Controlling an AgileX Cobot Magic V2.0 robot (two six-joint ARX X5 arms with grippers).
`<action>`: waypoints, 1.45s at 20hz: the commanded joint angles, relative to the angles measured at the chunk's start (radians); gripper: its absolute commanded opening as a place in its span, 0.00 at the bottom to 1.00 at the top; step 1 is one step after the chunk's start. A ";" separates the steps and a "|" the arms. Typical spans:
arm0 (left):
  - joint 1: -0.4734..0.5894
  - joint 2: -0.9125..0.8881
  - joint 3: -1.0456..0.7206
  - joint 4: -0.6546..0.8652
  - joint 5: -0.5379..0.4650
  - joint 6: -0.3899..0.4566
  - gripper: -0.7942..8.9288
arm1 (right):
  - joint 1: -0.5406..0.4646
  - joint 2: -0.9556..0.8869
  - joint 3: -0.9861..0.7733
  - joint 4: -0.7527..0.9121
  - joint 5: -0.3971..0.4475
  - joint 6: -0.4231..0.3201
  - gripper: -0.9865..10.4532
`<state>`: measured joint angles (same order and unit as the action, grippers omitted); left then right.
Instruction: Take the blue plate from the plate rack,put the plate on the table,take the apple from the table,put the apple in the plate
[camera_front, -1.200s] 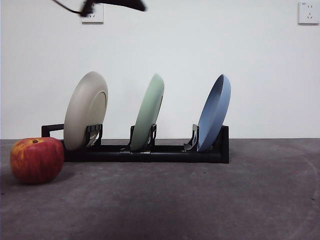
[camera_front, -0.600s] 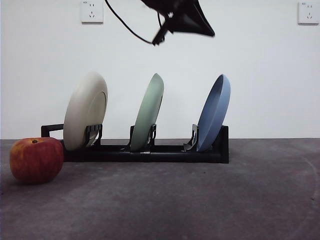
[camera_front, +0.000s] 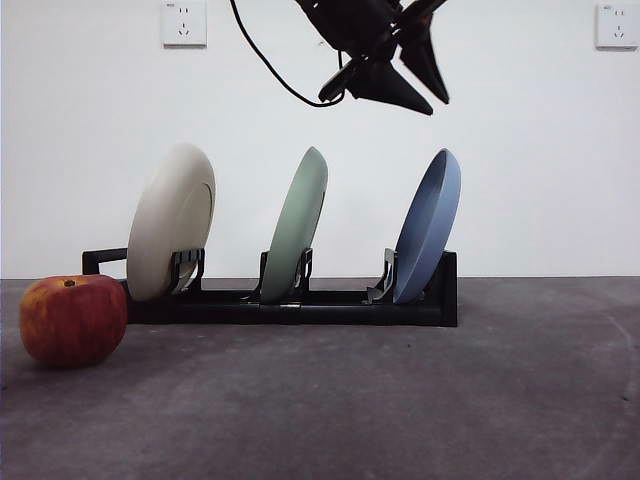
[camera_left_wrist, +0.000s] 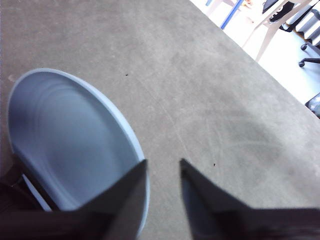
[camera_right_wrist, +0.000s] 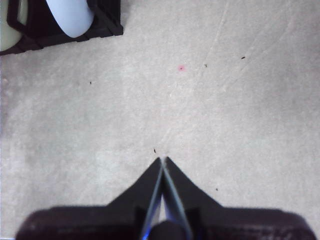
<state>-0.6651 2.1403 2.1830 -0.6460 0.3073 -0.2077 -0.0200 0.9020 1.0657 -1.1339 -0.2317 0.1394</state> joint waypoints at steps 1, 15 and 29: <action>-0.016 0.039 0.000 0.005 -0.002 0.016 0.38 | -0.001 0.001 0.001 -0.009 0.004 -0.009 0.09; -0.055 0.133 0.000 -0.005 -0.103 -0.010 0.25 | -0.001 0.001 0.001 -0.045 0.004 -0.011 0.09; -0.056 0.134 0.000 0.011 -0.125 0.001 0.07 | -0.001 0.001 0.001 -0.042 0.004 -0.013 0.09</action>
<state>-0.7212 2.2562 2.1845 -0.6365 0.1940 -0.2119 -0.0200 0.9031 1.0657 -1.1805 -0.2317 0.1371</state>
